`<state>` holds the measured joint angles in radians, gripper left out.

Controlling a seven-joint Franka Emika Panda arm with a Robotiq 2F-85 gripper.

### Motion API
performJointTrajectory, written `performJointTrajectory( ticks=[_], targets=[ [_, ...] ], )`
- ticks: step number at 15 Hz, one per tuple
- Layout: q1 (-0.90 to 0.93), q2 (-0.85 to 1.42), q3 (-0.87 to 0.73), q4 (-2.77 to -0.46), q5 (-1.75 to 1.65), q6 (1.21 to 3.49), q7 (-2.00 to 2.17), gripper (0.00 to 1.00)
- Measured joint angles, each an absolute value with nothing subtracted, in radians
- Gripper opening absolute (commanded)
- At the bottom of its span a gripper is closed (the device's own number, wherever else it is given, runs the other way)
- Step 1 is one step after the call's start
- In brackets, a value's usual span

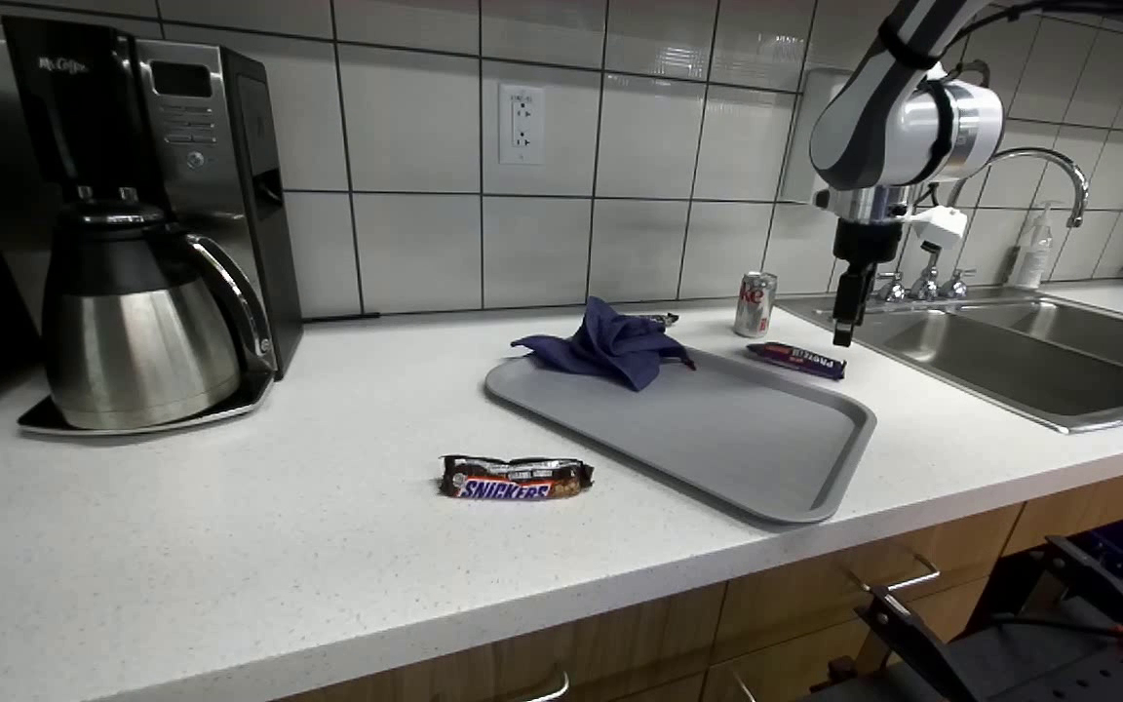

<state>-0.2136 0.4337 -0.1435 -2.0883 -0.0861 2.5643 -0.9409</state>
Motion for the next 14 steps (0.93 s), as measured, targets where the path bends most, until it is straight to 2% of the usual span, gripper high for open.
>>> performJointTrajectory(
  ticks=[14],
  targets=[
    [-0.214, 0.516, -0.094, -2.069, -0.113, 2.637, -0.941, 1.0]
  ],
)
